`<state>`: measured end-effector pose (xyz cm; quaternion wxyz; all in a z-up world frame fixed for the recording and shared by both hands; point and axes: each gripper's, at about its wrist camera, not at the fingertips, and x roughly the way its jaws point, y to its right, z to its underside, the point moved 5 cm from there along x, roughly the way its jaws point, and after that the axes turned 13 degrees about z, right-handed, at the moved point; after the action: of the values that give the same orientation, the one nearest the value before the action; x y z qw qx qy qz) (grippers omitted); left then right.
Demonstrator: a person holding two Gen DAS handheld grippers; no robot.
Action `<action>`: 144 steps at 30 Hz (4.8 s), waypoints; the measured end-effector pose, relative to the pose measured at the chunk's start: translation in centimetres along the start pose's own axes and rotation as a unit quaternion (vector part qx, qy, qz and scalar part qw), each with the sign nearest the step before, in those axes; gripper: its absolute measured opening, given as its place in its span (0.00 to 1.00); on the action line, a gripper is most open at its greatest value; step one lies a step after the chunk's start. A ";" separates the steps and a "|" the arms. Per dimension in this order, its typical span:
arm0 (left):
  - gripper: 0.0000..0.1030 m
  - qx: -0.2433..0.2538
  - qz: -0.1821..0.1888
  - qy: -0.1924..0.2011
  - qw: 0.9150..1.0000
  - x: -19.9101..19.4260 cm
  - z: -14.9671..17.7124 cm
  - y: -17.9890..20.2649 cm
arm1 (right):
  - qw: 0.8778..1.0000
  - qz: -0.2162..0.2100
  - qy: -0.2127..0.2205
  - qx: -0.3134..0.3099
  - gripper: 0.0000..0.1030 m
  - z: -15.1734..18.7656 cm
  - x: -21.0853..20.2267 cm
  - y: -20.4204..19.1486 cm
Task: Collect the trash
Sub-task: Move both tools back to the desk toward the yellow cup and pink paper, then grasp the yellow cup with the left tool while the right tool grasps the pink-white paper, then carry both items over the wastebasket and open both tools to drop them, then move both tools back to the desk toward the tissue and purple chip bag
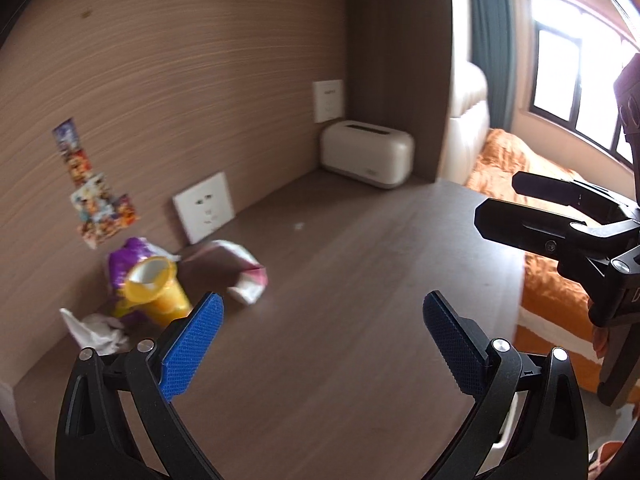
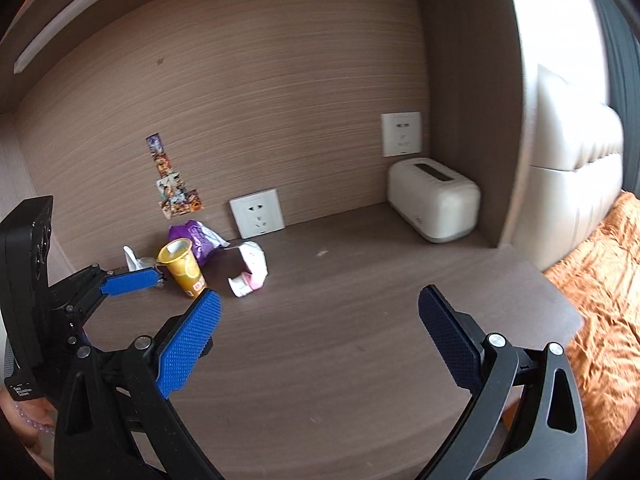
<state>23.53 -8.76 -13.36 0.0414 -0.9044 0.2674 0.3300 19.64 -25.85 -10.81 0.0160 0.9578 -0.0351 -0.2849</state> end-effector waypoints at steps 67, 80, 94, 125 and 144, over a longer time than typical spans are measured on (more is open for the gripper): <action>0.41 0.107 0.150 -0.051 0.982 6.1 -1.2 5.9 | 0.992 0.020 -0.105 0.063 0.10 0.9 3.0 3.2; 0.41 0.191 0.287 -0.086 0.935 8.2 1.7 22.9 | 0.968 0.141 -0.137 0.158 0.11 9.4 -7.0 15.1; 0.41 0.251 0.354 -0.123 0.893 8.5 7.3 33.7 | 0.946 0.188 -0.153 0.214 0.11 16.0 -12.9 21.3; 0.96 0.283 0.397 -0.224 0.844 28.7 28.8 39.1 | 0.914 0.221 -0.250 0.231 0.88 40.1 -0.4 28.7; 0.96 0.282 0.381 -0.199 0.858 25.7 26.1 37.3 | 0.922 0.214 -0.246 0.208 0.95 38.5 -1.2 25.6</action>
<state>5.86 -45.80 -45.79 0.2178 -0.5966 0.6589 0.4030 -3.89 -51.65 -41.12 -0.1325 0.8086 -0.3008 -0.4879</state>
